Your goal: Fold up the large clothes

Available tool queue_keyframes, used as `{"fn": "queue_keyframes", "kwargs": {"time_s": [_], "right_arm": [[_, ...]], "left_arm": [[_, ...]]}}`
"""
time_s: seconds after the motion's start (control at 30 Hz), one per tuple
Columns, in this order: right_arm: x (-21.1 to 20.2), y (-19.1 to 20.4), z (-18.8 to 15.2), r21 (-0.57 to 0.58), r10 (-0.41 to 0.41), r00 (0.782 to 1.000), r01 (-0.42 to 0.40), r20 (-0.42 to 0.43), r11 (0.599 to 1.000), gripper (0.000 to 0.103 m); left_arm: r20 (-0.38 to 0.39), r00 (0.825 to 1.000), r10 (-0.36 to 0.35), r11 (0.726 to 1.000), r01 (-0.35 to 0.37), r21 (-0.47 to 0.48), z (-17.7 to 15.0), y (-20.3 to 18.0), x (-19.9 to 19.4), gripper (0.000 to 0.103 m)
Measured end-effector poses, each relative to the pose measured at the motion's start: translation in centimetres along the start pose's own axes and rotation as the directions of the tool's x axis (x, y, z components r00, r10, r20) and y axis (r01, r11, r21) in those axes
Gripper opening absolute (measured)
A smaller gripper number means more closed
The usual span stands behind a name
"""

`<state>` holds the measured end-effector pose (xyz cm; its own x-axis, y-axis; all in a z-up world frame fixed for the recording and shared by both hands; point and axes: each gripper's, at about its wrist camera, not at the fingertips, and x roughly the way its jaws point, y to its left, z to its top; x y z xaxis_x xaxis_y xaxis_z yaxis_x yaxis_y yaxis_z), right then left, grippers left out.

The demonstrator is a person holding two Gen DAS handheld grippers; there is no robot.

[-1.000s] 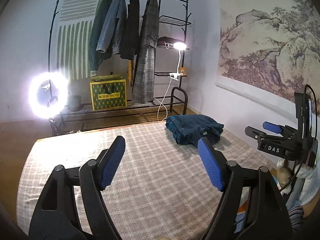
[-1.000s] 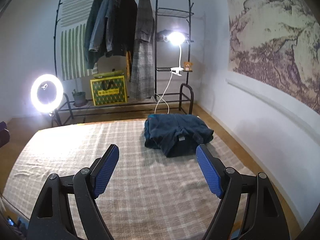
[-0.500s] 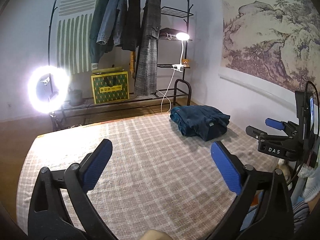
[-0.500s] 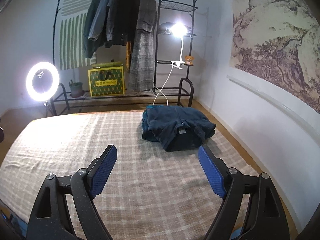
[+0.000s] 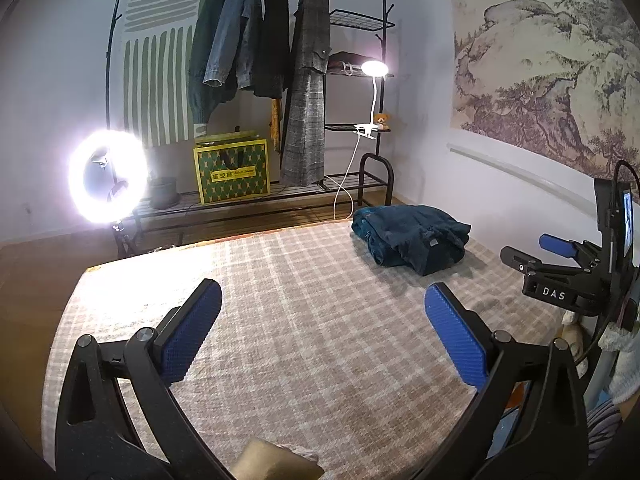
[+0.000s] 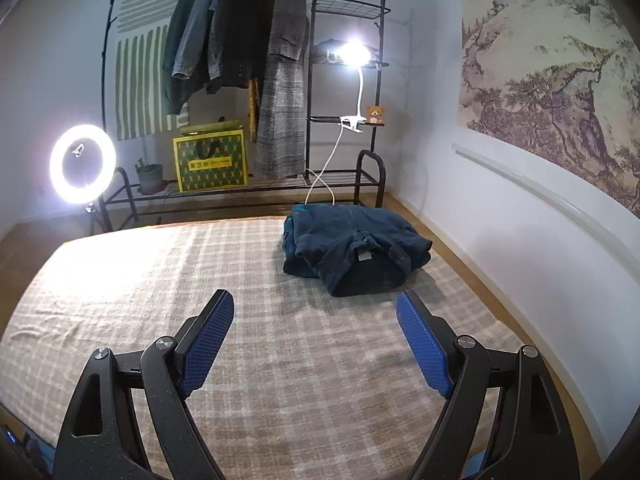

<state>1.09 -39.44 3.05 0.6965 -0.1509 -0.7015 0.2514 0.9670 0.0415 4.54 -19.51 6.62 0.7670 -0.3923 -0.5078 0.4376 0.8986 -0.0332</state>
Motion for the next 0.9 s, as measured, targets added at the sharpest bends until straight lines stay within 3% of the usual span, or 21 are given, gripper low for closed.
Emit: {"fn": "queue_keyframes", "kwargs": {"time_s": [0.53,0.9], "right_arm": [[0.06,0.2,0.04,-0.014,0.001,1.0,-0.001,0.009,1.0,0.083],[-0.01,0.42,0.0,-0.024,0.001,1.0,-0.001,0.007,1.0,0.083]], "left_arm": [[-0.006,1.0,0.008,1.0,-0.008,0.005,-0.23,-0.3,-0.21,0.103],[-0.008,0.999,0.033,0.998,-0.032,0.056,-0.29,-0.96,-0.75,0.103]]}}
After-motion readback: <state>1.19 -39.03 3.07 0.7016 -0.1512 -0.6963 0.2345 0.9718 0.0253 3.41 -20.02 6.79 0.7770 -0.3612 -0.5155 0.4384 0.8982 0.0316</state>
